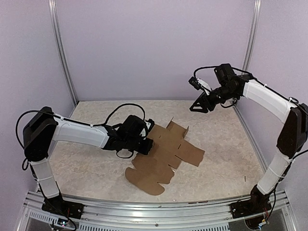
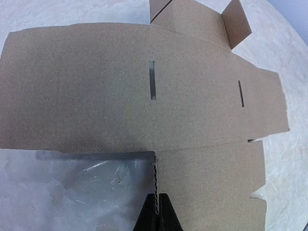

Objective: Fold the paper box

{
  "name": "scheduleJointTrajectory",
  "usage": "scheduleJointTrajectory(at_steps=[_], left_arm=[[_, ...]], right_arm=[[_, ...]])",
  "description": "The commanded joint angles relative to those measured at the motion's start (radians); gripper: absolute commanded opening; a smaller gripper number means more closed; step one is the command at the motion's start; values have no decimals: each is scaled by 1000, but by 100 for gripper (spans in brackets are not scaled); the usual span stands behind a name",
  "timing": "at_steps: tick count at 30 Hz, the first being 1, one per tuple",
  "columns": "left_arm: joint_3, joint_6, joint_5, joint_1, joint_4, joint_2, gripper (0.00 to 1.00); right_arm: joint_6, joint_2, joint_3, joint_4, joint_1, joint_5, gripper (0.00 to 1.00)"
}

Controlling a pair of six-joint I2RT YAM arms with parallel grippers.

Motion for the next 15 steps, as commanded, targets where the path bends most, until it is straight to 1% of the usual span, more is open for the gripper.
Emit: scheduleJointTrajectory(at_steps=[1, 3, 9, 11, 15], left_arm=[[30, 52, -24, -8, -111, 56, 0], [36, 53, -21, -6, -112, 69, 0], [53, 62, -36, -8, -126, 88, 0], [52, 67, -49, -9, -127, 91, 0], [34, 67, -39, -9, -106, 89, 1]], right_arm=[[8, -32, -72, 38, -3, -27, 47], [3, -11, -97, 43, 18, -63, 43], [-7, 116, -73, 43, 143, -78, 17], [-1, 164, -59, 44, 182, -75, 12], [55, 271, -40, 60, 221, -78, 6]])
